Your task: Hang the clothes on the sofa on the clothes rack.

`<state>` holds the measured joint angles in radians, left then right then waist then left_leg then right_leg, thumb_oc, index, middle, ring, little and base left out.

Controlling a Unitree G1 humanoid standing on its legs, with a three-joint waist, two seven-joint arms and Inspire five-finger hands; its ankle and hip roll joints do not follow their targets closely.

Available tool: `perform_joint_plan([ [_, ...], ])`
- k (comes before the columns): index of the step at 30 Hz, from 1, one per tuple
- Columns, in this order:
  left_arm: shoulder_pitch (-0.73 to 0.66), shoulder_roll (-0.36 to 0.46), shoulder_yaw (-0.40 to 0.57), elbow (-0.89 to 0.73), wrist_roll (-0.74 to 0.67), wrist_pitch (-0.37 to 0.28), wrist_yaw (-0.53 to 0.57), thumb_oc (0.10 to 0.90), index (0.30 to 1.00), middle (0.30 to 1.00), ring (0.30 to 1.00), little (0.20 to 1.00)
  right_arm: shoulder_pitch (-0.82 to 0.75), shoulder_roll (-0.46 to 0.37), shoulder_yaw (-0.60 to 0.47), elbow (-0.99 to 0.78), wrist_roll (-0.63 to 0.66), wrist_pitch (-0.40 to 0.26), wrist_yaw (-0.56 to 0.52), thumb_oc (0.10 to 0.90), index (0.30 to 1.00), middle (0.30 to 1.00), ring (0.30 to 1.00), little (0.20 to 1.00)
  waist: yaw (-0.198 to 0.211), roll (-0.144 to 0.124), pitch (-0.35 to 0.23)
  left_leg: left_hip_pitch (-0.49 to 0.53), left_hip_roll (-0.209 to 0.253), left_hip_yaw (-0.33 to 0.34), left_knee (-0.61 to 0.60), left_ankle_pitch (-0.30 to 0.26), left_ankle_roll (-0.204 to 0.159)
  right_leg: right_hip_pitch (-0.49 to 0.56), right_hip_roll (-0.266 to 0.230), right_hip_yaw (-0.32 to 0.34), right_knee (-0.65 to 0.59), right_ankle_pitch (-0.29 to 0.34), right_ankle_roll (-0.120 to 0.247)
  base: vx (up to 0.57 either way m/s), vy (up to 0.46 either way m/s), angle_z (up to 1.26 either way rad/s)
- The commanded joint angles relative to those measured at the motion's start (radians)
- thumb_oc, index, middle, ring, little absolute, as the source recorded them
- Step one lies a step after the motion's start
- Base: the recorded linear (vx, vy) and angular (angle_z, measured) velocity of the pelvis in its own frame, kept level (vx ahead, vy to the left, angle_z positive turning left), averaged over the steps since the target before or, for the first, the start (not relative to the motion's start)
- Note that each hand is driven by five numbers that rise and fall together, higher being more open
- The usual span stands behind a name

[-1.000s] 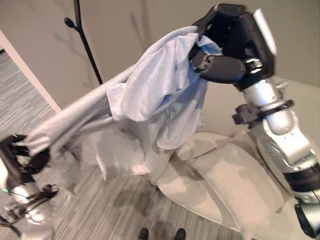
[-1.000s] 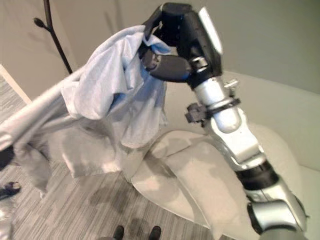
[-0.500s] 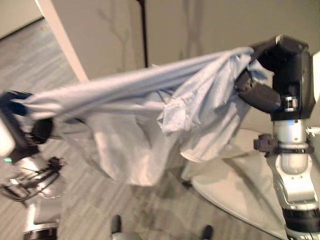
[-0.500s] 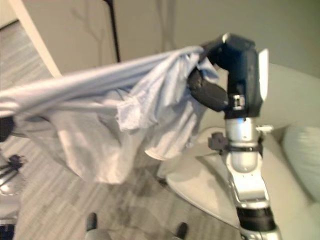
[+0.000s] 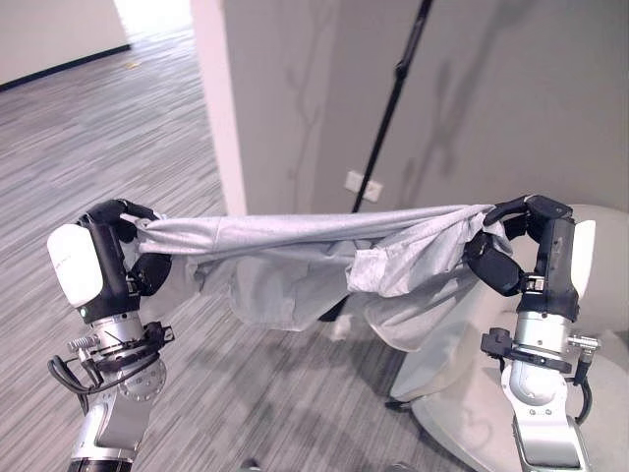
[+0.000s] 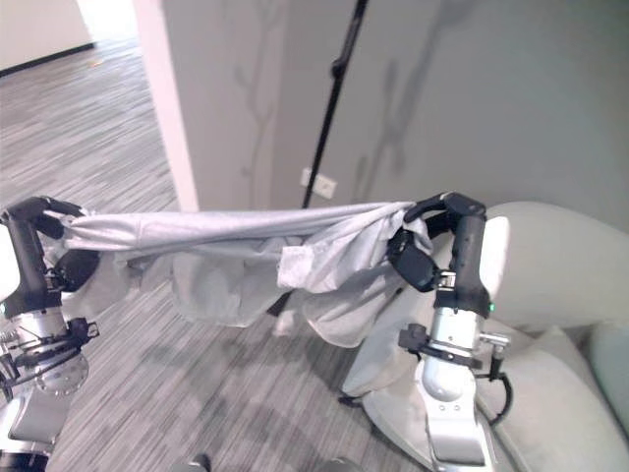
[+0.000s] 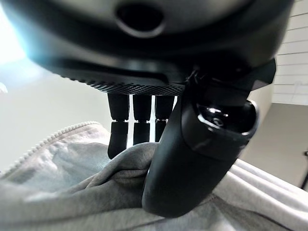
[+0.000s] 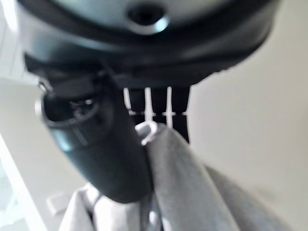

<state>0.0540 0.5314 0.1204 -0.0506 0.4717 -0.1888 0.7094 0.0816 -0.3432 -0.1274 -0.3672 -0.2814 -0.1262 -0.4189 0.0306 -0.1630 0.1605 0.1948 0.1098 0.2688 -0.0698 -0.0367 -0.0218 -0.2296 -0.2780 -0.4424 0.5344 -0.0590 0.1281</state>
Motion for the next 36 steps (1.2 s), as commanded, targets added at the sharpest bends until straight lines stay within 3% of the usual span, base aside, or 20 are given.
perform_joint_plan([
  [1, -0.093, 0.005, 0.031, -0.088, 0.006, -0.04, 0.023, 0.4, 0.3, 0.3, 0.3, 0.3, -0.113, -0.099, -0.139, -0.051, -0.034, -0.041, -0.124, 0.4, 0.3, 0.3, 0.3, 0.3, -0.043, 0.094, -0.059, -0.007, -0.107, -0.068, -0.017, -0.087, 0.037, 0.057, 0.088, -0.02, -0.208, 0.079, 0.001, 0.2, 0.016, -0.06],
  [5, -0.13, -0.001, -0.001, -0.078, 0.038, -0.041, 0.017, 0.4, 0.3, 0.3, 0.3, 0.3, -0.124, -0.087, -0.159, -0.048, -0.039, -0.03, -0.175, 0.4, 0.3, 0.3, 0.3, 0.3, -0.071, 0.112, -0.065, 0.021, -0.1, -0.084, -0.017, -0.107, 0.026, 0.043, 0.099, 0.07, -0.333, 0.112, 0.008, 0.19, -0.061, -0.16],
  [10, -0.166, 0.034, 0.037, -0.055, 0.106, -0.015, 0.057, 0.4, 0.3, 0.3, 0.3, 0.3, -0.134, -0.121, -0.155, -0.017, -0.081, -0.023, -0.157, 0.4, 0.3, 0.3, 0.3, 0.3, -0.071, 0.129, -0.123, 0.062, -0.08, -0.075, 0.023, -0.136, 0.005, 0.136, 0.159, 0.094, -0.417, 0.083, -0.024, 0.26, -0.086, 0.02],
  [12, -0.203, 0.063, 0.058, -0.034, 0.118, -0.007, 0.085, 0.4, 0.3, 0.3, 0.3, 0.3, -0.151, -0.155, -0.15, 0.007, -0.092, -0.024, -0.162, 0.4, 0.3, 0.3, 0.3, 0.3, -0.063, 0.133, -0.119, 0.014, -0.054, -0.069, 0.144, -0.119, -0.02, 0.184, 0.176, 0.105, -0.464, 0.072, -0.031, 0.13, -0.135, -0.04],
  [15, -0.273, 0.14, 0.096, 0.01, 0.162, 0.026, 0.149, 0.4, 0.3, 0.3, 0.3, 0.3, -0.209, -0.238, -0.146, 0.058, -0.091, -0.047, -0.179, 0.4, 0.3, 0.3, 0.3, 0.3, -0.032, 0.102, -0.085, -0.186, 0.014, -0.081, 0.56, 0.013, -0.085, 0.275, 0.195, 0.107, -0.553, 0.07, -0.088, 0.08, -0.184, -0.11],
  [16, -0.276, 0.147, 0.112, 0.01, 0.17, 0.032, 0.156, 0.4, 0.3, 0.3, 0.3, 0.3, -0.216, -0.253, -0.144, 0.07, -0.094, -0.049, -0.178, 0.4, 0.3, 0.3, 0.3, 0.3, -0.027, 0.1, -0.081, -0.214, 0.028, -0.086, 0.593, 0.014, -0.083, 0.291, 0.197, 0.112, -0.568, 0.066, -0.09, 0.15, -0.069, -0.13],
  [19, -0.271, 0.157, 0.157, 0.015, 0.197, 0.052, 0.177, 0.4, 0.3, 0.3, 0.3, 0.3, -0.234, -0.296, -0.143, 0.094, -0.118, -0.048, -0.174, 0.4, 0.3, 0.3, 0.3, 0.3, -0.011, 0.096, -0.086, -0.266, 0.058, -0.093, 0.517, -0.023, -0.07, 0.325, 0.181, 0.134, -0.599, 0.06, -0.074, 0.18, 0.118, -0.2],
  [20, -0.278, 0.171, 0.165, 0.022, 0.205, 0.061, 0.183, 0.4, 0.3, 0.3, 0.3, 0.3, -0.264, -0.336, -0.139, 0.125, -0.153, -0.042, -0.194, 0.4, 0.3, 0.3, 0.3, 0.3, 0.003, 0.098, -0.098, -0.262, 0.057, -0.127, 0.346, -0.047, -0.065, 0.332, 0.17, 0.148, -0.611, 0.055, -0.054, 0.26, 0.254, -0.14],
  [22, -0.302, 0.188, 0.147, 0.054, 0.193, 0.07, 0.191, 0.4, 0.3, 0.3, 0.3, 0.3, -0.315, -0.368, -0.12, 0.167, -0.167, -0.028, -0.226, 0.4, 0.3, 0.3, 0.3, 0.3, 0.024, 0.116, -0.108, -0.261, 0.037, -0.2, 0.159, 0.027, -0.083, 0.346, 0.177, 0.171, -0.618, 0.04, -0.045, 0.25, 0.236, -0.26],
  [25, -0.373, 0.228, 0.089, 0.097, 0.192, 0.077, 0.201, 0.4, 0.3, 0.3, 0.3, 0.3, -0.422, -0.432, -0.08, 0.256, -0.169, 0.002, -0.277, 0.4, 0.3, 0.3, 0.3, 0.3, 0.051, 0.134, -0.107, -0.321, 0.004, -0.293, 0.007, 0.125, -0.116, 0.394, 0.182, 0.207, -0.618, 0.008, -0.046, 0.24, 0.219, -0.4],
  [28, -0.416, 0.257, 0.058, 0.115, 0.201, 0.08, 0.187, 0.4, 0.3, 0.3, 0.3, 0.3, -0.464, -0.464, -0.062, 0.309, -0.165, 0.028, -0.287, 0.4, 0.3, 0.3, 0.3, 0.3, 0.048, 0.145, -0.114, -0.331, 0.002, -0.276, -0.017, 0.123, -0.116, 0.414, 0.18, 0.217, -0.603, -0.013, -0.04, 0.17, 0.175, -0.33],
  [29, -0.445, 0.278, 0.033, 0.146, 0.218, 0.093, 0.186, 0.4, 0.3, 0.3, 0.3, 0.3, -0.485, -0.469, -0.057, 0.329, -0.181, 0.045, -0.298, 0.4, 0.3, 0.3, 0.3, 0.3, 0.051, 0.154, -0.143, -0.295, -0.005, -0.283, -0.011, 0.144, -0.104, 0.427, 0.163, 0.224, -0.586, -0.024, -0.023, 0.29, 0.284, -0.26],
  [32, -0.485, 0.321, 0.009, 0.172, 0.231, 0.099, 0.183, 0.4, 0.3, 0.3, 0.3, 0.3, -0.506, -0.506, -0.052, 0.352, -0.213, 0.068, -0.299, 0.4, 0.3, 0.3, 0.3, 0.3, 0.052, 0.143, -0.168, -0.266, -0.034, -0.269, -0.011, 0.131, -0.086, 0.43, 0.129, 0.228, -0.56, -0.028, -0.008, 0.25, 0.262, -0.3],
  [35, -0.583, 0.388, -0.04, 0.252, 0.215, 0.14, 0.188, 0.4, 0.3, 0.3, 0.3, 0.3, -0.591, -0.571, 0.007, 0.441, -0.266, 0.125, -0.313, 0.4, 0.3, 0.3, 0.3, 0.3, 0.053, 0.129, -0.195, -0.205, -0.087, -0.233, -0.017, 0.084, -0.03, 0.393, 0.074, 0.26, -0.455, -0.03, 0.025, 0.22, 0.312, -0.04],
  [36, -0.601, 0.412, -0.04, 0.279, 0.216, 0.161, 0.184, 0.4, 0.3, 0.3, 0.3, 0.3, -0.615, -0.591, 0.021, 0.47, -0.292, 0.155, -0.31, 0.4, 0.3, 0.3, 0.3, 0.3, 0.047, 0.131, -0.196, -0.176, -0.104, -0.216, -0.017, 0.065, -0.012, 0.372, 0.056, 0.26, -0.389, -0.001, 0.037, 0.14, 0.245, -0.11],
])
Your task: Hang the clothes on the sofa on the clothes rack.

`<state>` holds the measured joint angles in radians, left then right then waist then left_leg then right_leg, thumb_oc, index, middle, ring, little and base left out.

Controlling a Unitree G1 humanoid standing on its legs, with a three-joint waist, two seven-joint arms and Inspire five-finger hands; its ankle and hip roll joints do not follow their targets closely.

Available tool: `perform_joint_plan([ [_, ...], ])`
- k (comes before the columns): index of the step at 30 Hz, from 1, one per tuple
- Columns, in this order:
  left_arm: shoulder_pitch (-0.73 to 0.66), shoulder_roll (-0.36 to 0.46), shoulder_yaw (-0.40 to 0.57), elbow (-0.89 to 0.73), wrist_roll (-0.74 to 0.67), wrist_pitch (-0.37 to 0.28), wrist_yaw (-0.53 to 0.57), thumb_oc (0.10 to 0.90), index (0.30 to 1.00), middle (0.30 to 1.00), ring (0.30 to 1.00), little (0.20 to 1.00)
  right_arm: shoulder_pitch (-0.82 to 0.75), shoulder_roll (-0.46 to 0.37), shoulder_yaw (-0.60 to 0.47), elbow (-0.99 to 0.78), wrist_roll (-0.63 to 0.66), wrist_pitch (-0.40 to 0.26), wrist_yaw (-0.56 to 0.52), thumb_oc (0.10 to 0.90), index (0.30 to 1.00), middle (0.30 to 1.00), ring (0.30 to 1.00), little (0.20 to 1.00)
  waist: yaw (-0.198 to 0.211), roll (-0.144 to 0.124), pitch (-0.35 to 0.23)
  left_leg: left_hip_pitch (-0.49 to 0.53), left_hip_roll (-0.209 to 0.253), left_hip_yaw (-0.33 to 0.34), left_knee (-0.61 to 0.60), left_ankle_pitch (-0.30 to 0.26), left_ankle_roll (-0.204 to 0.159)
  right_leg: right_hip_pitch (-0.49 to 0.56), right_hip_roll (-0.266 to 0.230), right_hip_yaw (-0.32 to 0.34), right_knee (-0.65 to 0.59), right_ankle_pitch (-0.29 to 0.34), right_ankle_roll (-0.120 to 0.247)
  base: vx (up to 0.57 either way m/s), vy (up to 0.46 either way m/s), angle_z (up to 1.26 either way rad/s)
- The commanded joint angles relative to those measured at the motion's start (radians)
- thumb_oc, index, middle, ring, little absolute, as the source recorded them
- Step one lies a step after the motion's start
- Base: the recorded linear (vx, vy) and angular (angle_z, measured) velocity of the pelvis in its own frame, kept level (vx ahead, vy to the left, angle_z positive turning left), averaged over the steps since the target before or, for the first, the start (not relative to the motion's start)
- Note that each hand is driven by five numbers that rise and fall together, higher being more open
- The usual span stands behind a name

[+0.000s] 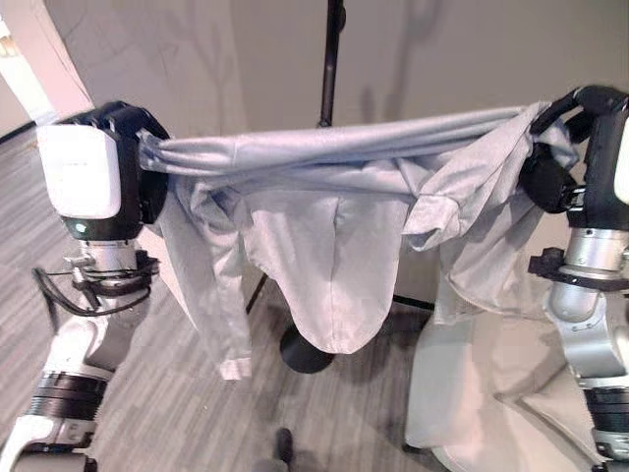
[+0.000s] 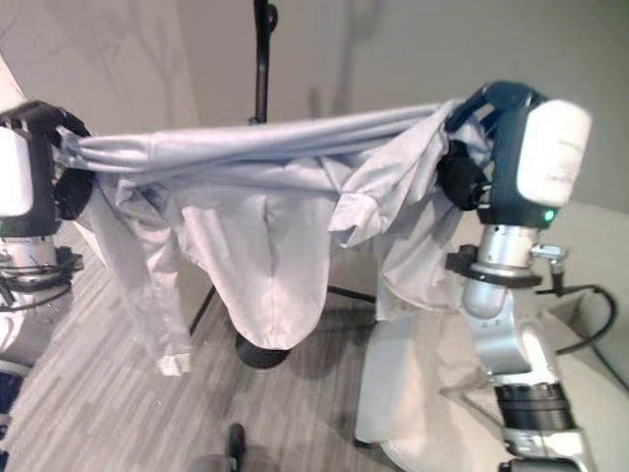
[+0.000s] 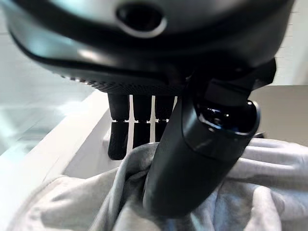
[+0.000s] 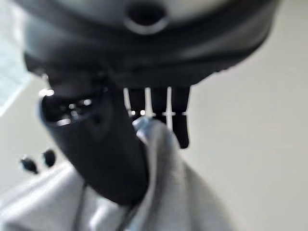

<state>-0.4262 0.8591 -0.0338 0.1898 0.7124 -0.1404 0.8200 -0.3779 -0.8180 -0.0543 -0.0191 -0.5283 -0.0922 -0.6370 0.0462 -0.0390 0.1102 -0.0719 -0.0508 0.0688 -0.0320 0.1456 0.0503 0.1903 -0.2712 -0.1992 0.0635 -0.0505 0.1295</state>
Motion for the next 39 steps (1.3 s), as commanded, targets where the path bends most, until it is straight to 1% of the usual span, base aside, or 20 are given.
perform_joint_plan([
  [1, -0.125, 0.085, 0.113, 0.043, -0.026, 0.113, 0.074, 0.4, 0.3, 0.3, 0.3, 0.3, -0.164, -0.117, -0.047, 0.126, -0.046, 0.123, -0.093, 0.4, 0.3, 0.3, 0.3, 0.3, 0.034, 0.006, -0.141, 0.093, 0.054, -0.012, -0.055, -0.118, -0.08, -0.053, 0.045, 0.022, 0.093, -0.013, 0.039, 0.13, 0.242, -0.18],
  [2, -0.137, 0.097, 0.11, 0.049, -0.022, 0.119, 0.076, 0.4, 0.3, 0.3, 0.3, 0.3, -0.174, -0.137, -0.041, 0.147, -0.067, 0.137, -0.1, 0.4, 0.3, 0.3, 0.3, 0.3, 0.032, 0.009, -0.14, 0.108, 0.046, 0.002, -0.055, -0.13, -0.071, -0.064, 0.03, 0.015, 0.136, 0.011, 0.045, 0.03, 0.103, -0.18],
  [3, -0.142, 0.097, 0.107, 0.052, -0.023, 0.12, 0.076, 0.4, 0.3, 0.3, 0.3, 0.3, -0.18, -0.138, -0.037, 0.152, -0.069, 0.137, -0.103, 0.4, 0.3, 0.3, 0.3, 0.3, 0.034, 0.009, -0.136, 0.11, 0.043, 0.004, -0.055, -0.132, -0.068, -0.067, 0.026, 0.018, 0.144, 0.01, 0.049, 0.06, 0.166, -0.16],
  [5, -0.174, 0.113, 0.094, 0.069, -0.031, 0.132, 0.076, 0.4, 0.3, 0.3, 0.3, 0.3, -0.197, -0.151, -0.035, 0.187, -0.08, 0.162, -0.106, 0.4, 0.3, 0.3, 0.3, 0.3, 0.019, 0.029, -0.121, 0.148, 0.028, 0.017, -0.055, -0.153, -0.041, -0.112, 0.002, -0.001, 0.3, 0.086, 0.047, 0.1, 0.255, -0.2],
  [6, -0.196, 0.12, 0.082, 0.088, -0.034, 0.137, 0.077, 0.4, 0.3, 0.3, 0.3, 0.3, -0.205, -0.156, -0.036, 0.196, -0.075, 0.164, -0.112, 0.4, 0.3, 0.3, 0.3, 0.3, 0.014, 0.037, -0.112, 0.159, 0.024, 0.024, -0.055, -0.157, -0.034, -0.138, -0.006, -0.006, 0.363, 0.091, 0.051, 0.12, 0.259, 0.02],
  [8, -0.218, 0.119, 0.064, 0.112, -0.042, 0.142, 0.07, 0.4, 0.3, 0.3, 0.3, 0.3, -0.202, -0.164, -0.041, 0.218, -0.062, 0.168, -0.113, 0.4, 0.3, 0.3, 0.3, 0.3, 0.0, 0.044, -0.104, 0.177, 0.022, 0.023, -0.055, -0.17, -0.031, -0.183, 0.006, -0.014, 0.396, 0.088, 0.042, 0.07, 0.123, 0.14],
  [10, -0.247, 0.11, 0.044, 0.136, -0.055, 0.14, 0.067, 0.4, 0.3, 0.3, 0.3, 0.3, -0.207, -0.177, -0.042, 0.245, -0.04, 0.169, -0.121, 0.4, 0.3, 0.3, 0.3, 0.3, -0.017, 0.046, -0.097, 0.187, 0.017, 0.009, -0.055, -0.176, -0.034, -0.236, 0.038, -0.004, 0.356, 0.061, 0.027, 0.1, -0.047, -0.01],
  [11, -0.284, 0.109, -0.003, 0.182, -0.07, 0.135, 0.054, 0.4, 0.3, 0.3, 0.3, 0.3, -0.227, -0.224, -0.014, 0.311, -0.002, 0.159, -0.124, 0.4, 0.3, 0.3, 0.3, 0.3, -0.026, 0.038, -0.094, 0.19, 0.023, -0.002, -0.055, -0.183, -0.047, -0.26, 0.065, 0.004, 0.194, 0.043, 0.025, 0.14, -0.143, 0.09],
  [14, -0.301, 0.104, -0.024, 0.217, -0.083, 0.141, 0.038, 0.4, 0.3, 0.3, 0.3, 0.3, -0.224, -0.236, 0.006, 0.333, 0.01, 0.156, -0.097, 0.4, 0.3, 0.3, 0.3, 0.3, -0.034, 0.028, -0.092, 0.196, 0.032, -0.007, -0.055, -0.188, -0.051, -0.226, 0.091, 0.029, 0.1, 0.04, 0.02, 0.08, -0.127, 0.13],
  [18, -0.287, 0.117, -0.053, 0.29, -0.089, 0.148, 0.008, 0.4, 0.3, 0.3, 0.3, 0.3, -0.225, -0.241, 0.059, 0.362, 0.041, 0.12, -0.045, 0.4, 0.3, 0.3, 0.3, 0.3, -0.014, 0.014, -0.126, 0.196, 0.051, 0.002, -0.055, -0.192, -0.066, -0.156, 0.107, 0.038, -0.031, 0.065, 0.024, 0.1, -0.124, 0.08],
  [21, -0.245, 0.122, -0.049, 0.334, -0.096, 0.153, -0.016, 0.4, 0.3, 0.3, 0.3, 0.3, -0.202, -0.243, 0.081, 0.372, 0.045, 0.107, -0.004, 0.4, 0.3, 0.3, 0.3, 0.3, -0.007, 0.011, -0.143, 0.19, 0.067, -0.011, -0.055, -0.191, -0.078, -0.122, 0.123, 0.032, -0.094, 0.079, 0.018, 0.11, -0.115, -0.12],
  [22, -0.179, 0.114, -0.032, 0.384, -0.109, 0.164, -0.041, 0.4, 0.3, 0.3, 0.3, 0.3, -0.168, -0.222, 0.083, 0.35, 0.038, 0.098, 0.025, 0.4, 0.3, 0.3, 0.3, 0.3, -0.004, 0.009, -0.146, 0.186, 0.079, -0.017, -0.055, -0.187, -0.087, -0.103, 0.136, 0.025, -0.128, 0.083, 0.014, 0.1, -0.115, -0.09],
  [26, -0.06, 0.092, 0.027, 0.38, -0.093, 0.161, -0.057, 0.4, 0.3, 0.3, 0.3, 0.3, -0.067, -0.19, 0.042, 0.297, 0.01, 0.086, 0.056, 0.4, 0.3, 0.3, 0.3, 0.3, -0.003, 0.009, -0.148, 0.184, 0.089, -0.023, -0.055, -0.186, -0.095, -0.092, 0.144, 0.024, -0.147, 0.079, 0.008, 0.06, -0.066, -0.02],
  [27, 0.019, 0.061, 0.062, 0.371, -0.092, 0.155, -0.061, 0.4, 0.3, 0.3, 0.3, 0.3, 0.005, -0.151, 0.02, 0.265, -0.003, 0.074, 0.073, 0.4, 0.3, 0.3, 0.3, 0.3, -0.002, 0.008, -0.145, 0.18, 0.093, -0.025, -0.055, -0.185, -0.098, -0.092, 0.148, 0.022, -0.149, 0.075, 0.005, 0.06, -0.089, 0.02],
  [28, 0.125, -0.004, 0.107, 0.375, -0.102, 0.143, -0.065, 0.4, 0.3, 0.3, 0.3, 0.3, 0.102, -0.091, 0.003, 0.199, -0.023, 0.048, 0.109, 0.4, 0.3, 0.3, 0.3, 0.3, -0.001, 0.006, -0.142, 0.176, 0.097, -0.028, -0.055, -0.186, -0.1, -0.093, 0.151, 0.022, -0.15, 0.07, 0.001, 0.05, -0.081, 0.08],
  [31, 0.201, -0.091, 0.113, 0.395, -0.127, 0.125, -0.068, 0.4, 0.3, 0.3, 0.3, 0.3, 0.169, -0.003, 0.02, 0.14, -0.016, 0.014, 0.142, 0.4, 0.3, 0.3, 0.3, 0.3, -0.002, 0.004, -0.132, 0.172, 0.099, -0.031, -0.055, -0.183, -0.1, -0.095, 0.151, 0.024, -0.149, 0.07, -0.003, 0.02, -0.026, 0.04],
  [35, 0.293, -0.241, 0.109, 0.377, -0.212, 0.078, -0.078, 0.4, 0.3, 0.3, 0.3, 0.3, 0.258, 0.136, 0.063, 0.108, 0.038, -0.017, 0.182, 0.4, 0.3, 0.3, 0.3, 0.3, -0.004, 0.003, -0.127, 0.166, 0.099, -0.035, -0.055, -0.181, -0.098, -0.098, 0.152, 0.025, -0.15, 0.068, -0.008, 0.01, -0.005, 0.02],
  [37, 0.317, -0.323, 0.095, 0.365, -0.291, 0.027, -0.079, 0.4, 0.3, 0.3, 0.3, 0.3, 0.284, 0.208, 0.109, 0.136, 0.089, -0.037, 0.191, 0.4, 0.3, 0.3, 0.3, 0.3, -0.004, 0.004, -0.123, 0.162, 0.097, -0.037, -0.055, -0.178, -0.097, -0.101, 0.152, 0.024, -0.15, 0.069, -0.009, 0.0, 0.0, 0.0],
  [38, 0.318, -0.323, 0.095, 0.365, -0.291, 0.027, -0.079, 0.4, 0.3, 0.3, 0.3, 0.3, 0.284, 0.208, 0.11, 0.136, 0.089, -0.037, 0.191, 0.4, 0.3, 0.3, 0.3, 0.3, -0.004, 0.004, -0.124, 0.162, 0.097, -0.037, -0.055, -0.178, -0.097, -0.102, 0.152, 0.024, -0.15, 0.069, -0.009, 0.0, 0.0, 0.0],
  [39, 0.332, -0.43, 0.084, 0.334, -0.462, -0.048, -0.096, 0.598, 0.596, 0.596, 0.596, 0.596, 0.296, 0.29, 0.179, 0.181, 0.148, -0.05, 0.197, 0.4, 0.3, 0.3, 0.3, 0.3, -0.004, 0.005, -0.119, 0.155, 0.096, -0.038, -0.055, -0.174, -0.096, -0.106, 0.15, 0.022, -0.15, 0.071, -0.011, 0.0, 0.0, 0.0],
])
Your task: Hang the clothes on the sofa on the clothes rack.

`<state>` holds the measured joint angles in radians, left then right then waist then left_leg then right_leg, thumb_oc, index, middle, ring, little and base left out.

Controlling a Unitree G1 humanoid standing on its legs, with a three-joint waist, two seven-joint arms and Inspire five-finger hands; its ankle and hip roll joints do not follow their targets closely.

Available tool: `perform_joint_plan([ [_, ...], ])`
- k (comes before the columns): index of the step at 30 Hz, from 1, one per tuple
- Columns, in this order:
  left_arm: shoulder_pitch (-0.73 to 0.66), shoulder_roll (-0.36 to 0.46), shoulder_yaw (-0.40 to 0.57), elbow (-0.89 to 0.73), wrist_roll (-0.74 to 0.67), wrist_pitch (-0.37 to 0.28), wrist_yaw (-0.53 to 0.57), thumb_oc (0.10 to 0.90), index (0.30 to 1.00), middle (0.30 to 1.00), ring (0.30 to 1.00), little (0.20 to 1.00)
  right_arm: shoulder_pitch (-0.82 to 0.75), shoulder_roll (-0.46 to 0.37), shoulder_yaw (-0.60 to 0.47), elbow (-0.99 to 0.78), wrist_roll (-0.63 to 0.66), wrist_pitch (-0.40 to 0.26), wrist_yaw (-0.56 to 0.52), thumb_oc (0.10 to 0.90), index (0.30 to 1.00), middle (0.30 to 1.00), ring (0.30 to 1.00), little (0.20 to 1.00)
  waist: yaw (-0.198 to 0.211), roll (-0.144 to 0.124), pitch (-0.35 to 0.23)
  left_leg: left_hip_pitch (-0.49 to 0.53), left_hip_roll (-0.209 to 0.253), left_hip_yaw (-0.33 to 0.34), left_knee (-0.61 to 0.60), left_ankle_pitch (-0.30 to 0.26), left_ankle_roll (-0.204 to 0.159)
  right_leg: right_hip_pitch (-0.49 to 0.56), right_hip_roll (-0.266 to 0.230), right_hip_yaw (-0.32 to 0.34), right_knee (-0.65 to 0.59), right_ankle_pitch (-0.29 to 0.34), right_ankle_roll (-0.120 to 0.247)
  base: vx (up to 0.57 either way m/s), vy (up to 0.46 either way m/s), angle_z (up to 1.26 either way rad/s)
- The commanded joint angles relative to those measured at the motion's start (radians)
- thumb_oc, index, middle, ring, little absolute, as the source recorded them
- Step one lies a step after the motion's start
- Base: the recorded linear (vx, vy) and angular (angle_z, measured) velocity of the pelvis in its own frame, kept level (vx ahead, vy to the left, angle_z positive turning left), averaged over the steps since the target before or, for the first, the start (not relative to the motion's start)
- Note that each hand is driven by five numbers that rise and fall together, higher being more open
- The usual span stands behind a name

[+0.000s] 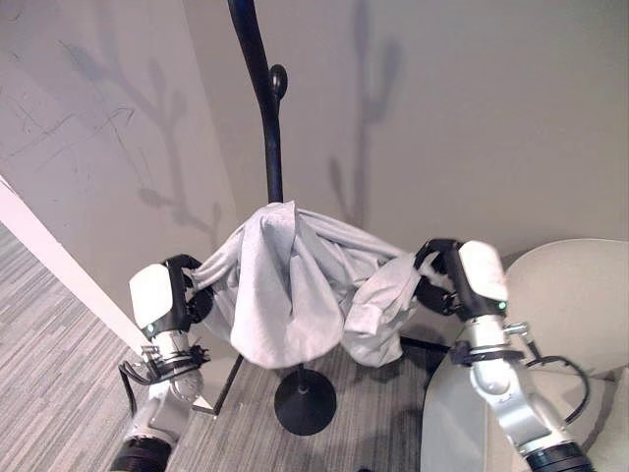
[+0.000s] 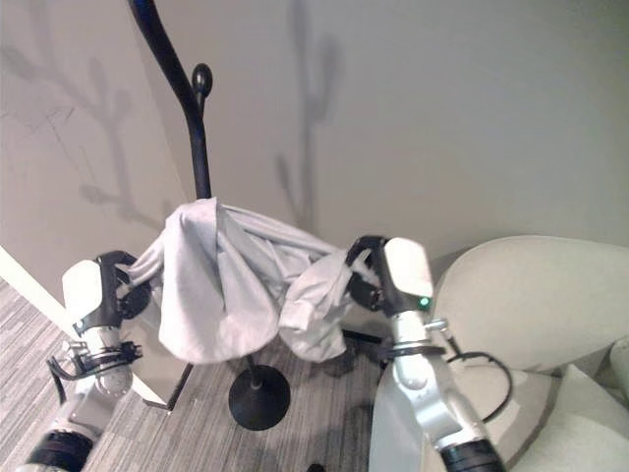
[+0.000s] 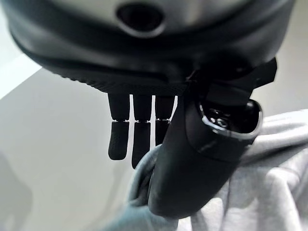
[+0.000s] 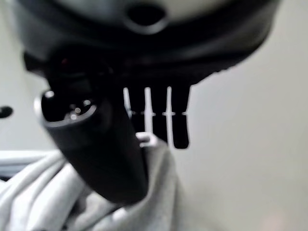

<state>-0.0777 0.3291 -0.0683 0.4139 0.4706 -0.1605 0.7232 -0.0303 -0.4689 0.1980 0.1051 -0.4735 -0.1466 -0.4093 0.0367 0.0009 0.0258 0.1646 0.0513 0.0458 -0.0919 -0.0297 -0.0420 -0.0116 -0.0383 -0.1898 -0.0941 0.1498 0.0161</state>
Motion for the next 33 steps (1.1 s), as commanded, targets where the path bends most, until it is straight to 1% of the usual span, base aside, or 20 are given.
perform_joint_plan([
  [1, -0.015, 0.068, 0.118, 0.105, -0.28, -0.045, -0.009, 0.8, 0.9, 0.9, 0.9, 0.9, -0.052, -0.036, -0.054, 0.058, 0.114, 0.0, -0.025, 0.4, 0.3, 0.3, 0.3, 0.3, 0.006, -0.035, -0.032, -0.084, -0.007, -0.016, 0.005, 0.003, -0.003, 0.094, -0.083, 0.012, 0.007, -0.128, 0.101, 0.0, 0.0, 0.0],
  [3, -0.014, 0.009, 0.118, 0.093, -0.422, -0.082, -0.036, 0.8, 0.9, 0.9, 0.9, 0.9, -0.052, -0.001, -0.001, 0.072, 0.138, -0.005, -0.005, 0.4, 0.3, 0.3, 0.3, 0.3, 0.005, -0.032, -0.03, -0.088, -0.008, -0.016, 0.005, 0.005, -0.003, 0.09, -0.084, 0.012, 0.007, -0.126, 0.101, 0.0, 0.0, 0.0],
  [4, -0.016, -0.023, 0.113, 0.092, -0.521, -0.104, -0.055, 0.8, 0.9, 0.9, 0.9, 0.9, -0.056, 0.018, 0.029, 0.081, 0.162, -0.005, 0.006, 0.5, 0.451, 0.451, 0.451, 0.451, 0.004, -0.03, -0.027, -0.09, -0.009, -0.015, 0.005, 0.007, -0.002, 0.087, -0.086, 0.013, 0.007, -0.123, 0.101, 0.0, 0.0, 0.0],
  [5, -0.012, -0.034, 0.107, 0.09, -0.556, -0.113, -0.073, 0.8, 0.9, 0.9, 0.9, 0.9, -0.057, 0.033, 0.047, 0.085, 0.185, -0.009, 0.017, 0.58, 0.571, 0.571, 0.571, 0.571, 0.003, -0.029, -0.026, -0.091, -0.009, -0.015, 0.005, 0.007, -0.002, 0.086, -0.086, 0.016, 0.007, -0.122, 0.1, 0.0, 0.0, 0.0],
  [6, -0.003, -0.059, 0.107, 0.096, -0.64, -0.137, -0.102, 0.8, 0.9, 0.9, 0.9, 0.9, -0.06, 0.046, 0.091, 0.095, 0.205, -0.01, 0.046, 0.8, 0.9, 0.9, 0.9, 0.9, 0.002, -0.027, -0.025, -0.091, -0.009, -0.013, 0.005, 0.007, -0.001, 0.085, -0.087, 0.017, 0.007, -0.121, 0.1, 0.0, 0.0, 0.0],
  [8, -0.003, -0.059, 0.107, 0.096, -0.64, -0.137, -0.102, 0.8, 0.9, 0.9, 0.9, 0.9, -0.06, 0.046, 0.091, 0.095, 0.205, -0.01, 0.046, 0.8, 0.9, 0.9, 0.9, 0.9, 0.002, -0.027, -0.025, -0.091, -0.009, -0.013, 0.005, 0.007, -0.001, 0.085, -0.087, 0.017, 0.007, -0.121, 0.1, 0.0, 0.002, 0.02],
  [10, 0.02, -0.102, 0.122, 0.1, -0.861, -0.178, -0.206, 0.8, 0.9, 0.9, 0.9, 0.9, -0.041, 0.058, 0.13, 0.092, 0.278, -0.01, 0.113, 0.8, 0.9, 0.9, 0.9, 0.9, 0.0, -0.026, -0.023, -0.091, -0.009, -0.013, 0.005, 0.007, -0.001, 0.082, -0.087, 0.018, 0.007, -0.12, 0.099, 0.01, 0.013, 0.04],
  [11, 0.027, -0.114, 0.121, 0.106, -0.925, -0.179, -0.244, 0.8, 0.9, 0.9, 0.9, 0.9, -0.035, 0.059, 0.13, 0.094, 0.315, -0.012, 0.131, 0.8, 0.9, 0.9, 0.9, 0.9, 0.0, -0.026, -0.024, -0.092, -0.01, -0.013, 0.005, 0.007, -0.001, 0.081, -0.087, 0.019, 0.007, -0.12, 0.099, 0.0, 0.0, 0.0],
  [12, 0.028, -0.113, 0.121, 0.107, -0.928, -0.18, -0.247, 0.8, 0.9, 0.9, 0.9, 0.9, -0.035, 0.058, 0.13, 0.094, 0.316, -0.012, 0.132, 0.8, 0.9, 0.9, 0.9, 0.9, 0.0, -0.025, -0.024, -0.092, -0.009, -0.013, 0.005, 0.007, -0.001, 0.081, -0.087, 0.019, 0.007, -0.12, 0.099, 0.0, 0.0, 0.0],
  [13, 0.043, -0.125, 0.12, 0.124, -1.021, -0.169, -0.303, 0.8, 0.9, 0.9, 0.9, 0.9, -0.031, 0.063, 0.127, 0.098, 0.436, -0.029, 0.173, 0.8, 0.9, 0.9, 0.9, 0.9, -0.001, -0.026, -0.023, -0.093, -0.01, -0.012, 0.005, 0.008, -0.001, 0.08, -0.087, 0.021, 0.007, -0.118, 0.099, 0.0, 0.0, 0.0],
  [19, 0.099, -0.137, 0.116, 0.19, -1.083, -0.133, -0.408, 0.8, 0.9, 0.9, 0.9, 0.9, 0.013, 0.048, 0.077, 0.107, 0.607, -0.05, 0.265, 0.8, 0.9, 0.9, 0.9, 0.9, 0.0, -0.03, -0.024, -0.094, -0.01, -0.011, 0.005, 0.007, -0.002, 0.079, -0.087, 0.019, 0.007, -0.119, 0.1, 0.0, 0.0, 0.0],
  [22, 0.138, -0.145, 0.16, 0.285, -1.151, -0.122, -0.541, 0.8, 0.9, 0.9, 0.9, 0.9, 0.06, -0.041, 0.0, 0.068, 0.684, -0.084, 0.389, 0.8, 0.9, 0.9, 0.9, 0.9, -0.003, -0.036, -0.022, -0.092, -0.006, -0.01, 0.005, 0.005, -0.005, 0.08, -0.085, 0.02, 0.007, -0.12, 0.102, 0.0, 0.0, 0.0],
  [24, 0.141, -0.155, 0.193, 0.333, -1.218, -0.124, -0.589, 0.8, 0.9, 0.9, 0.9, 0.9, 0.08, -0.061, -0.029, 0.076, 0.735, -0.097, 0.441, 0.8, 0.9, 0.9, 0.9, 0.9, -0.004, -0.039, -0.02, -0.091, -0.004, -0.009, 0.005, 0.005, -0.006, 0.079, -0.083, 0.022, 0.007, -0.121, 0.102, 0.0, 0.0, 0.0],
  [25, 0.149, -0.155, 0.233, 0.39, -1.253, -0.119, -0.655, 0.8, 0.9, 0.9, 0.9, 0.9, 0.103, -0.076, -0.06, 0.09, 0.827, -0.1, 0.518, 0.8, 0.9, 0.9, 0.9, 0.9, -0.005, -0.043, -0.018, -0.091, -0.002, -0.008, 0.005, 0.005, -0.008, 0.079, -0.082, 0.022, 0.007, -0.123, 0.103, 0.0, 0.0, 0.0],
  [26, 0.146, -0.156, 0.255, 0.429, -1.284, -0.124, -0.676, 0.8, 0.9, 0.9, 0.9, 0.9, 0.113, -0.075, -0.07, 0.107, 0.883, -0.097, 0.557, 0.8, 0.9, 0.9, 0.9, 0.9, -0.006, -0.045, -0.018, -0.09, -0.001, -0.006, 0.005, 0.004, -0.009, 0.079, -0.081, 0.023, 0.007, -0.123, 0.103, 0.0, 0.0, 0.0],
  [27, 0.142, -0.161, 0.274, 0.468, -1.309, -0.12, -0.694, 0.8, 0.9, 0.9, 0.9, 0.9, 0.123, -0.069, -0.082, 0.128, 0.935, -0.094, 0.588, 0.8, 0.9, 0.9, 0.9, 0.9, -0.008, -0.046, -0.018, -0.09, -0.001, -0.005, 0.005, 0.004, -0.01, 0.079, -0.081, 0.024, 0.007, -0.124, 0.103, 0.0, 0.0, 0.0],
  [28, 0.14, -0.161, 0.311, 0.544, -1.352, -0.12, -0.73, 0.8, 0.9, 0.9, 0.9, 0.9, 0.145, -0.026, -0.114, 0.188, 1.076, -0.078, 0.65, 0.8, 0.9, 0.9, 0.9, 0.9, -0.013, -0.049, -0.017, -0.088, 0.001, -0.002, 0.005, 0.001, -0.011, 0.079, -0.079, 0.025, 0.007, -0.124, 0.104, 0.0, 0.0, 0.0],
  [29, 0.139, -0.16, 0.311, 0.546, -1.353, -0.12, -0.732, 0.8, 0.9, 0.9, 0.9, 0.9, 0.144, -0.026, -0.114, 0.19, 1.078, -0.078, 0.652, 0.8, 0.9, 0.9, 0.9, 0.9, -0.012, -0.05, -0.017, -0.087, 0.001, -0.002, 0.005, 0.001, -0.012, 0.079, -0.079, 0.025, 0.007, -0.124, 0.104, 0.0, 0.0, 0.0],
  [30, 0.145, -0.161, 0.333, 0.622, -1.372, -0.112, -0.752, 0.8, 0.9, 0.9, 0.9, 0.9, 0.159, 0.043, -0.142, 0.265, 1.236, -0.061, 0.701, 0.8, 0.9, 0.9, 0.9, 0.9, -0.017, -0.05, -0.017, -0.085, 0.002, 0.0, 0.005, 0.0, -0.012, 0.078, -0.076, 0.029, 0.007, -0.125, 0.103, 0.01, 0.003, -0.05],
  [33, 0.157, -0.156, 0.365, 0.737, -1.397, -0.102, -0.777, 0.8, 0.9, 0.9, 0.9, 0.9, 0.175, 0.189, -0.236, 0.404, 1.508, -0.051, 0.754, 0.8, 0.9, 0.9, 0.9, 0.9, -0.024, -0.045, -0.016, -0.076, 0.005, 0.001, 0.005, -0.008, -0.014, 0.086, -0.072, 0.029, 0.008, -0.133, 0.102, 0.03, 0.01, -0.04],
])
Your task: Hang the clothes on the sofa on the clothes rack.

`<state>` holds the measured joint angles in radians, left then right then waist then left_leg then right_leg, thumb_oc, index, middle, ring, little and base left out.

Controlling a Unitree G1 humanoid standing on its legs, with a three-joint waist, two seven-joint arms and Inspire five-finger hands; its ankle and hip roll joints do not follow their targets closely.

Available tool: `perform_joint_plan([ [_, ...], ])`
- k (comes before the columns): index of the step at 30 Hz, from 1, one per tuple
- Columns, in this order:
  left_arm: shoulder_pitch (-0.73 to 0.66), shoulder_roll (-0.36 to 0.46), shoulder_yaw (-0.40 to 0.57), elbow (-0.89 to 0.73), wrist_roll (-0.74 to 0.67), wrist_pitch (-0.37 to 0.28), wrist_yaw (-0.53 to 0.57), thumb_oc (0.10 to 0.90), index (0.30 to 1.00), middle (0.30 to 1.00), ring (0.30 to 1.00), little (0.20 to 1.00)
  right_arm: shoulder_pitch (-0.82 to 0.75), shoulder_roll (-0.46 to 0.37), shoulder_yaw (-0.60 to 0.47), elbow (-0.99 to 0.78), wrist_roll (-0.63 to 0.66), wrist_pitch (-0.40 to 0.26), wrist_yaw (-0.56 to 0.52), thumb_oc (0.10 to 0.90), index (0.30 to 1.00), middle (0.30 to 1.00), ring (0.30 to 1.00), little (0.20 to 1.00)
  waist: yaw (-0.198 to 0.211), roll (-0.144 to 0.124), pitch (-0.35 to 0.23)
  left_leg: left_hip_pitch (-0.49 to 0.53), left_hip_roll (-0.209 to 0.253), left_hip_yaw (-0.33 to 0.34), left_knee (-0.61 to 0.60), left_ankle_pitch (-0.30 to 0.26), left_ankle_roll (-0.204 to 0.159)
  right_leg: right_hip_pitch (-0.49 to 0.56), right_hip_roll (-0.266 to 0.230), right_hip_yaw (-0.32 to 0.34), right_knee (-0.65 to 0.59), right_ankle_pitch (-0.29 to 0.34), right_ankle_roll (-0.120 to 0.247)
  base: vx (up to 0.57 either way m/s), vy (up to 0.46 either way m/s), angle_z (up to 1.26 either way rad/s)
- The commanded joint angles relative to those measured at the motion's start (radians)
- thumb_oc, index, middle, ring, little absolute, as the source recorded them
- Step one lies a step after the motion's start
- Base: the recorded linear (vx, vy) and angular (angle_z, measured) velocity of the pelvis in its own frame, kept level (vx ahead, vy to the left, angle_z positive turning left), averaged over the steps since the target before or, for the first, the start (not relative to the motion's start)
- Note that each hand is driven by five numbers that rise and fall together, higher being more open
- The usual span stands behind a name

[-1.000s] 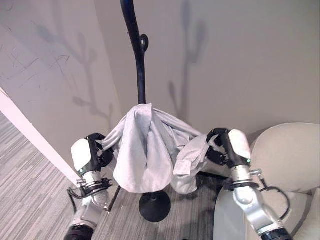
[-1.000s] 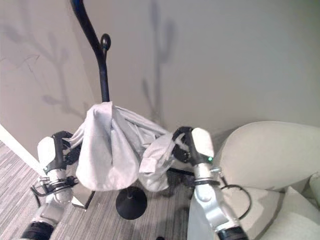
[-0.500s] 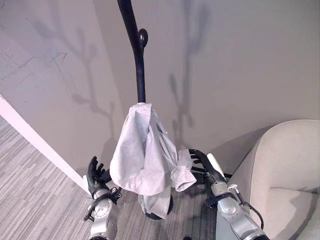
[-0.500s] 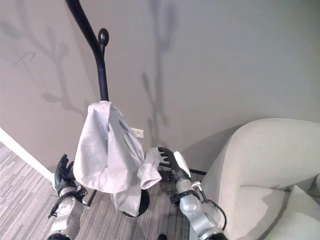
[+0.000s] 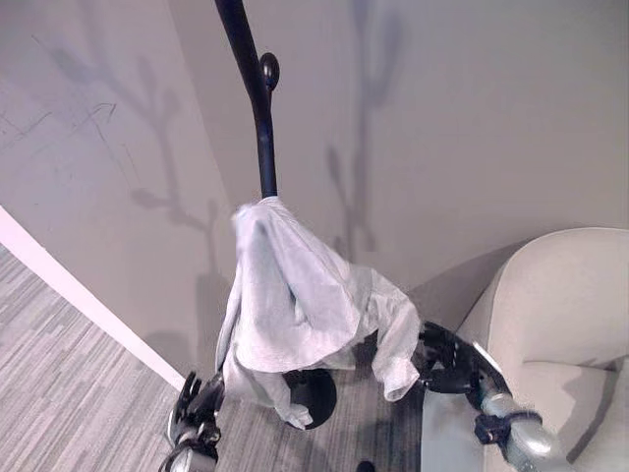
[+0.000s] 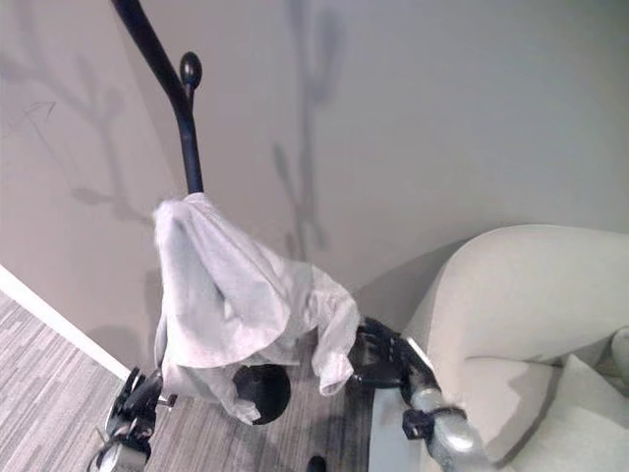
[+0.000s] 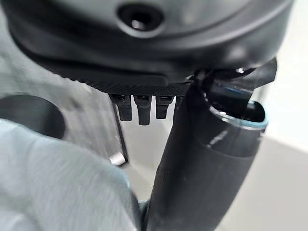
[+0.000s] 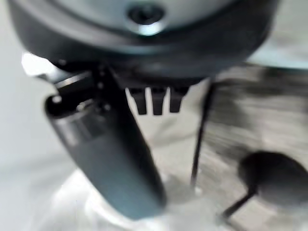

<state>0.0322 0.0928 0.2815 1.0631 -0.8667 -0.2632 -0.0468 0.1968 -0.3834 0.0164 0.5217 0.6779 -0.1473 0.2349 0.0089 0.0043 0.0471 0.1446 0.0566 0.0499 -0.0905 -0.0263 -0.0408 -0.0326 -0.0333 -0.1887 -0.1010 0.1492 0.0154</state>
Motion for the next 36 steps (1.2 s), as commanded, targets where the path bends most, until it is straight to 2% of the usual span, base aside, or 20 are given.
perform_joint_plan([
  [1, 0.053, 0.08, 0.022, 0.121, -0.062, 0.008, -0.013, 0.8, 0.9, 0.9, 0.9, 0.9, -0.049, 0.143, -0.083, 0.049, 0.401, -0.052, 0.11, 0.8, 0.9, 0.9, 0.9, 0.9, 0.002, -0.049, -0.042, -0.06, -0.002, -0.004, 0.003, -0.009, -0.014, 0.103, -0.078, 0.027, 0.015, -0.129, 0.102, 0.04, 0.02, -0.02],
  [2, 0.068, 0.077, 0.02, 0.183, -0.055, 0.025, -0.023, 0.8, 0.9, 0.9, 0.9, 0.9, -0.044, 0.202, -0.13, 0.151, 0.472, -0.05, 0.1, 0.8, 0.9, 0.9, 0.9, 0.9, -0.002, -0.046, -0.045, -0.057, -0.002, -0.006, 0.003, -0.011, -0.014, 0.107, -0.077, 0.026, 0.015, -0.131, 0.101, 0.04, 0.025, 0.0],
  [4, 0.071, 0.073, 0.013, 0.209, -0.045, 0.036, -0.027, 0.8, 0.9, 0.9, 0.9, 0.9, -0.046, 0.218, -0.132, 0.209, 0.483, -0.049, 0.083, 0.8, 0.9, 0.9, 0.9, 0.9, -0.003, -0.045, -0.047, -0.056, -0.002, -0.007, 0.003, -0.011, -0.014, 0.107, -0.076, 0.026, 0.016, -0.132, 0.1, 0.02, 0.01, 0.01],
  [5, 0.062, 0.061, -0.03, 0.257, 0.001, 0.058, -0.029, 0.8, 0.9, 0.9, 0.9, 0.9, -0.107, 0.233, -0.094, 0.533, 0.41, 0.021, -0.004, 0.8, 0.9, 0.9, 0.9, 0.9, 0.008, -0.045, -0.049, -0.055, -0.003, -0.013, 0.003, -0.01, -0.015, 0.111, -0.076, 0.024, 0.015, -0.131, 0.097, 0.0, 0.0, 0.0],
  [10, 0.024, 0.062, -0.06, 0.22, 0.001, 0.036, -0.01, 0.8, 0.9, 0.9, 0.9, 0.9, -0.158, 0.236, -0.037, 0.644, 0.327, 0.066, -0.02, 0.8, 0.9, 0.9, 0.9, 0.9, 0.025, -0.044, -0.044, -0.056, -0.003, -0.022, 0.003, -0.006, -0.015, 0.115, -0.078, 0.019, 0.014, -0.134, 0.095, 0.0, -0.001, 0.01],
  [14, -0.004, 0.074, -0.09, 0.191, 0.024, 0.017, 0.019, 0.8, 0.9, 0.9, 0.9, 0.9, -0.181, 0.233, -0.013, 0.651, 0.301, 0.063, -0.031, 0.8, 0.9, 0.9, 0.9, 0.9, 0.027, -0.041, -0.042, -0.062, -0.004, -0.032, 0.003, -0.002, -0.016, 0.117, -0.078, 0.013, 0.014, -0.136, 0.093, 0.0, -0.004, 0.04],
  [17, -0.053, 0.081, -0.135, 0.058, 0.057, -0.028, 0.105, 0.8, 0.9, 0.9, 0.9, 0.9, -0.196, 0.226, 0.019, 0.622, 0.269, 0.055, -0.053, 0.8, 0.9, 0.9, 0.9, 0.9, 0.029, -0.035, -0.039, -0.074, -0.007, -0.049, 0.003, 0.005, -0.02, 0.116, -0.079, -0.001, 0.014, -0.136, 0.092, -0.01, -0.007, 0.18],
  [19, -0.055, 0.079, -0.143, -0.007, 0.047, -0.04, 0.117, 0.8, 0.9, 0.9, 0.9, 0.9, -0.194, 0.225, 0.024, 0.614, 0.266, 0.054, -0.056, 0.8, 0.9, 0.9, 0.9, 0.9, 0.03, -0.034, -0.038, -0.077, -0.008, -0.054, 0.003, 0.006, -0.02, 0.117, -0.079, -0.007, 0.014, -0.137, 0.091, -0.01, -0.019, 0.28],
  [20, -0.04, 0.069, -0.142, -0.166, 0.005, -0.059, 0.128, 0.8, 0.9, 0.9, 0.9, 0.9, -0.187, 0.224, 0.027, 0.608, 0.265, 0.056, -0.056, 0.8, 0.9, 0.9, 0.9, 0.9, 0.036, -0.034, -0.036, -0.085, -0.01, -0.066, 0.003, 0.01, -0.021, 0.118, -0.08, -0.019, 0.014, -0.138, 0.091, -0.01, -0.029, 0.26],
  [22, -0.009, 0.06, -0.142, -0.34, -0.021, -0.083, 0.131, 0.8, 0.9, 0.9, 0.9, 0.9, -0.174, 0.225, 0.024, 0.601, 0.26, 0.056, -0.056, 0.8, 0.9, 0.9, 0.9, 0.9, 0.043, -0.033, -0.033, -0.091, -0.011, -0.077, 0.003, 0.014, -0.022, 0.12, -0.082, -0.033, 0.014, -0.14, 0.091, -0.01, -0.033, 0.23],
  [23, -0.008, 0.059, -0.142, -0.341, -0.021, -0.083, 0.131, 0.8, 0.9, 0.9, 0.9, 0.9, -0.174, 0.225, 0.024, 0.601, 0.26, 0.056, -0.056, 0.8, 0.9, 0.9, 0.9, 0.9, 0.043, -0.033, -0.034, -0.091, -0.011, -0.077, 0.003, 0.014, -0.022, 0.12, -0.082, -0.034, 0.014, -0.14, 0.091, -0.01, -0.029, 0.35],
  [24, 0.018, 0.058, -0.14, -0.47, -0.021, -0.094, 0.144, 0.8, 0.9, 0.9, 0.9, 0.9, -0.161, 0.228, 0.019, 0.596, 0.255, 0.059, -0.056, 0.8, 0.9, 0.9, 0.9, 0.9, 0.051, -0.03, -0.03, -0.098, -0.013, -0.083, 0.003, 0.017, -0.023, 0.122, -0.084, -0.044, 0.014, -0.141, 0.091, -0.02, -0.025, 0.31],
  [27, 0.109, 0.065, -0.137, -0.722, 0.03, -0.058, 0.136, 0.8, 0.9, 0.9, 0.9, 0.9, -0.169, 0.222, -0.013, 0.638, 0.221, 0.084, -0.052, 0.8, 0.9, 0.9, 0.9, 0.9, 0.075, -0.013, -0.018, -0.115, -0.018, -0.105, 0.003, 0.029, -0.026, 0.124, -0.09, -0.079, 0.014, -0.142, 0.092, -0.03, -0.033, 0.23],
  [31, 0.191, 0.077, -0.138, -0.763, 0.023, -0.012, 0.066, 0.8, 0.9, 0.9, 0.9, 0.9, -0.175, 0.203, -0.035, 0.667, 0.177, 0.096, -0.045, 0.8, 0.9, 0.9, 0.9, 0.9, 0.096, -0.003, -0.007, -0.125, -0.02, -0.112, 0.003, 0.038, -0.029, 0.124, -0.094, -0.101, 0.014, -0.142, 0.093, -0.03, -0.01, 0.25],
  [33, 0.229, 0.094, -0.137, -0.763, -0.017, 0.026, -0.004, 0.8, 0.9, 0.9, 0.9, 0.9, -0.182, 0.186, -0.041, 0.696, 0.128, 0.105, -0.042, 0.8, 0.9, 0.9, 0.9, 0.9, 0.11, -0.001, -0.003, -0.129, -0.018, -0.111, 0.003, 0.042, -0.031, 0.125, -0.094, -0.113, 0.014, -0.144, 0.093, -0.01, -0.008, 0.08],
  [36, 0.267, 0.12, -0.124, -0.79, -0.013, 0.044, -0.055, 0.8, 0.9, 0.9, 0.9, 0.9, -0.189, 0.172, -0.042, 0.719, 0.073, 0.106, -0.036, 0.8, 0.9, 0.9, 0.9, 0.9, 0.121, 0.0, 0.001, -0.133, -0.016, -0.117, 0.003, 0.047, -0.034, 0.127, -0.093, -0.124, 0.014, -0.146, 0.091, -0.02, -0.017, 0.14],
])
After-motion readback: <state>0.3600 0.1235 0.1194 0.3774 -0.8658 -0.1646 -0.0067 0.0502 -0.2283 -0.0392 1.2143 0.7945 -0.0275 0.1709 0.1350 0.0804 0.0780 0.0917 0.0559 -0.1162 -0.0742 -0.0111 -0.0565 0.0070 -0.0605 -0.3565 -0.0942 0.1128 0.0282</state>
